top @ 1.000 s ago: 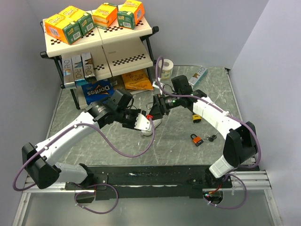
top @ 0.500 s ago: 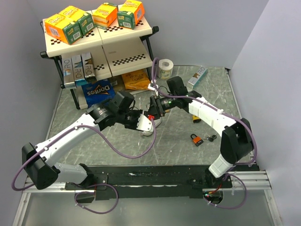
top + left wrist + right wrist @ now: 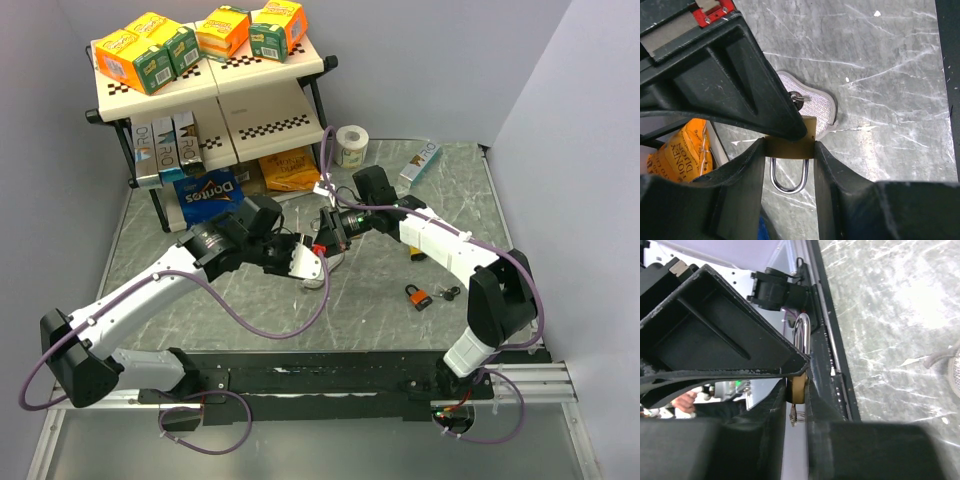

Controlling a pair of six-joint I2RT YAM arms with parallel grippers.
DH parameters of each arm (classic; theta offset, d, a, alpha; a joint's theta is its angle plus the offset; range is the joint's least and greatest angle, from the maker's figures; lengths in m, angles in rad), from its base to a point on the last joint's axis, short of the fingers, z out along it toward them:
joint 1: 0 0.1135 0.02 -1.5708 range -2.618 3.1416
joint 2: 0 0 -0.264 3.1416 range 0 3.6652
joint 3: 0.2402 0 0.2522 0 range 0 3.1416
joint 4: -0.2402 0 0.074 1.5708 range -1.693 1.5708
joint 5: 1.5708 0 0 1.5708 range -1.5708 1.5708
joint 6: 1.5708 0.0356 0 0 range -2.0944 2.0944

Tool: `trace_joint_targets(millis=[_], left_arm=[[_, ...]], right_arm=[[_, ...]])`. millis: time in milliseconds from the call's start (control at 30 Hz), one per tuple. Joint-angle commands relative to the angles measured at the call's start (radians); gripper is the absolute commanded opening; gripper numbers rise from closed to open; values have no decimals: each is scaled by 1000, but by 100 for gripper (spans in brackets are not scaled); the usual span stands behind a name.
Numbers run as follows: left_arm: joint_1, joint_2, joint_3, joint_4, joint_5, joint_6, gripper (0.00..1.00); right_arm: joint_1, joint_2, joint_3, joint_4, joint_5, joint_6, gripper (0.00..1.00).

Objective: Lock with the key
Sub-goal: Pick up the lock from the center of the board, then lock the lock.

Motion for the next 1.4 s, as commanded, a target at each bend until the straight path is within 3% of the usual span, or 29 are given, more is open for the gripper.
trace_joint_targets(millis=[0, 33, 67, 167, 267, 333, 500, 633, 800, 933, 1167, 1367], left_arm=[[-2, -29, -3, 66, -10, -43, 8], [-2, -30, -3, 66, -10, -54, 17], [-2, -30, -3, 67, -17, -86, 40], [10, -49, 1, 57, -39, -150, 70], [120, -92, 10, 17, 94, -204, 88], [226, -102, 33, -38, 227, -224, 91], [389, -102, 70, -78, 420, -332, 91], [436, -90, 60, -25, 587, -521, 86], [436, -95, 14, 93, 768, -652, 76], [412, -130, -21, 220, 782, -758, 69], [245, -187, -26, 204, 664, -662, 58], [169, -194, -19, 187, 593, -629, 49]], right_arm=[[11, 13, 24, 23, -63, -5, 1], [8, 13, 29, 19, -63, -8, 0], [5, 10, 38, 8, -61, -19, 0], [-19, -5, 61, -32, -55, -54, 0], [-65, -38, 83, -63, -47, -107, 0], [-96, -79, 84, -75, -41, -137, 0], [-102, -171, 124, -234, 52, -445, 0], [-96, -284, 107, -257, 110, -557, 0], [-38, -406, 84, -274, 186, -720, 0], [13, -447, 77, -299, 203, -772, 0], [80, -458, 83, -299, 223, -772, 0], [115, -458, 92, -304, 240, -789, 0]])
